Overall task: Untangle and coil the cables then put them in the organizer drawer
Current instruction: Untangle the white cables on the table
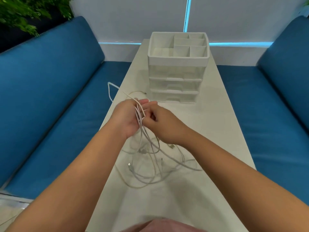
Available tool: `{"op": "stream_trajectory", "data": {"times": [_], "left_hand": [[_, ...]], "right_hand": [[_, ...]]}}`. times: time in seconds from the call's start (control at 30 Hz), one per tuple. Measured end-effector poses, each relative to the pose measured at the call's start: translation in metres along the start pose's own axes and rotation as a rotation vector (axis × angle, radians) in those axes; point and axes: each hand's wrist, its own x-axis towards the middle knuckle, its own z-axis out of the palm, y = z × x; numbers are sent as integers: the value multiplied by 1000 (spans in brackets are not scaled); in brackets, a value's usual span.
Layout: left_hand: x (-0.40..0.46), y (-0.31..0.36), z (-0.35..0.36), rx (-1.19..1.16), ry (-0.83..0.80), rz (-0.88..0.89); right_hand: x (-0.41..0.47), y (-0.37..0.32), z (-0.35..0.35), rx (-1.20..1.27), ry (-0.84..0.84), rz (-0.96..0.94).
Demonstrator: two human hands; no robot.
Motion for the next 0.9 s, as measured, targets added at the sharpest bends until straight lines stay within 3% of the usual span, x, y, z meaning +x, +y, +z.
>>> {"op": "stream_trajectory", "data": {"times": [0.2, 0.3, 0.5, 0.6, 0.7, 0.8, 0.9], "left_hand": [[-3, 12, -3, -203, 79, 60], [-4, 15, -7, -219, 125, 101], [-11, 27, -15, -64, 58, 85], [-16, 30, -24, -1, -59, 92], [-22, 30, -33, 59, -116, 106], [-27, 27, -38, 114, -120, 120], [-33, 27, -44, 171, -138, 136]], "right_hand": [[-2, 0, 15, 146, 11, 37], [-5, 3, 18, 174, -156, 52], [-6, 9, 9, 298, -425, 94], [7, 25, 3, 440, -360, 263], [23, 59, 22, 165, -173, 430], [28, 85, 63, -115, -356, 568], [22, 92, 90, -109, -405, 617]]}}
